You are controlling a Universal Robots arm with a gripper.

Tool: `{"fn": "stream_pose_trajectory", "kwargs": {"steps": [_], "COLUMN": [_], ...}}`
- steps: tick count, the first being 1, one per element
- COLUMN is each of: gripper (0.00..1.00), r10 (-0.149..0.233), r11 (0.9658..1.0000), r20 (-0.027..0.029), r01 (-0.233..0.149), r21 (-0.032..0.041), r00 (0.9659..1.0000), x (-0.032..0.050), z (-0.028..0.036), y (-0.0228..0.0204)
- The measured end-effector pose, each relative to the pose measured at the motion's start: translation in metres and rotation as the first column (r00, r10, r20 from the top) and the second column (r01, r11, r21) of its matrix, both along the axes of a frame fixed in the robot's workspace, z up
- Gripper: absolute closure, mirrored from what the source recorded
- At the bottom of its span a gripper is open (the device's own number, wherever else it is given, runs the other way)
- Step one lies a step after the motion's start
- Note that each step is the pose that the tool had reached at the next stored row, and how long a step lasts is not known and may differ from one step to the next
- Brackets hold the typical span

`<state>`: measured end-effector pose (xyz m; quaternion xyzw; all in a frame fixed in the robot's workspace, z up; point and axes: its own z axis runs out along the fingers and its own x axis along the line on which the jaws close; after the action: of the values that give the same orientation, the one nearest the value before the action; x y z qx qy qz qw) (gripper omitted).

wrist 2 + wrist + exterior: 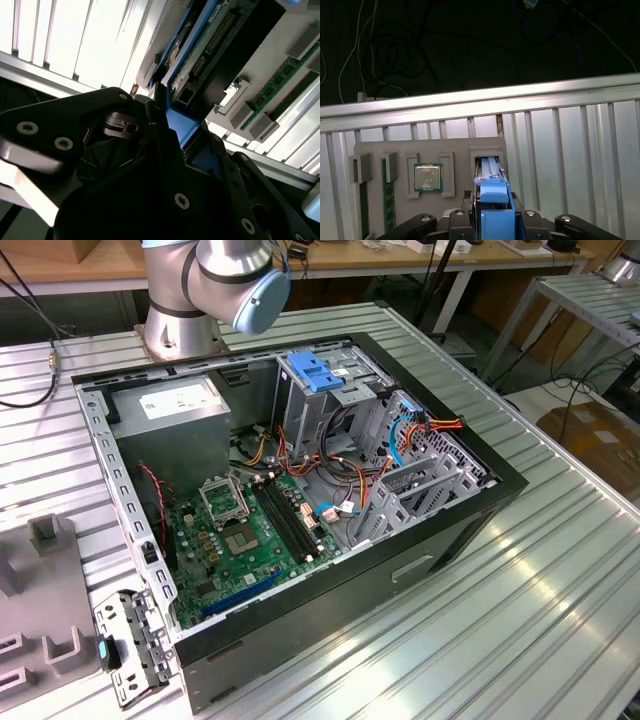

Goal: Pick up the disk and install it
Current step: 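Pick up the disk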

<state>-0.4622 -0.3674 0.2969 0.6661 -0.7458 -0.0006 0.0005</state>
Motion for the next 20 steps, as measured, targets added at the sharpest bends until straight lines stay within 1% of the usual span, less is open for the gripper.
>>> {"fn": "stream_pose_trajectory", "kwargs": {"steps": [4, 5, 6, 7, 10, 15, 20], "gripper": [0.63, 0.63, 0.63, 0.63, 0.63, 0.63, 0.63], "r10": [0.000, 0.010, 0.042, 0.060, 0.095, 0.108, 0.109], "r11": [1.0000, 0.9999, 0.9991, 0.9982, 0.9955, 0.9941, 0.9940], "r20": [0.0001, 0.0001, 0.0002, 0.0002, 0.0001, 0.0001, 0.0001], "r01": [0.000, -0.010, -0.042, -0.060, -0.095, -0.108, -0.109], "r21": [0.0000, 0.0001, 0.0001, 0.0001, 0.0001, 0.0001, 0.0000], "r00": [1.0000, 0.9999, 0.9991, 0.9982, 0.9955, 0.9941, 0.9940], "x": [0.0000, 0.0000, 0.0000, 0.0000, 0.0000, -0.0001, -0.0009], "z": [-0.0001, -0.0001, -0.0002, -0.0002, -0.0002, -0.0002, -0.0001], "y": [0.0000, 0.0000, 0.0000, 0.0000, 0.0000, 0.0000, 0.0000]}}
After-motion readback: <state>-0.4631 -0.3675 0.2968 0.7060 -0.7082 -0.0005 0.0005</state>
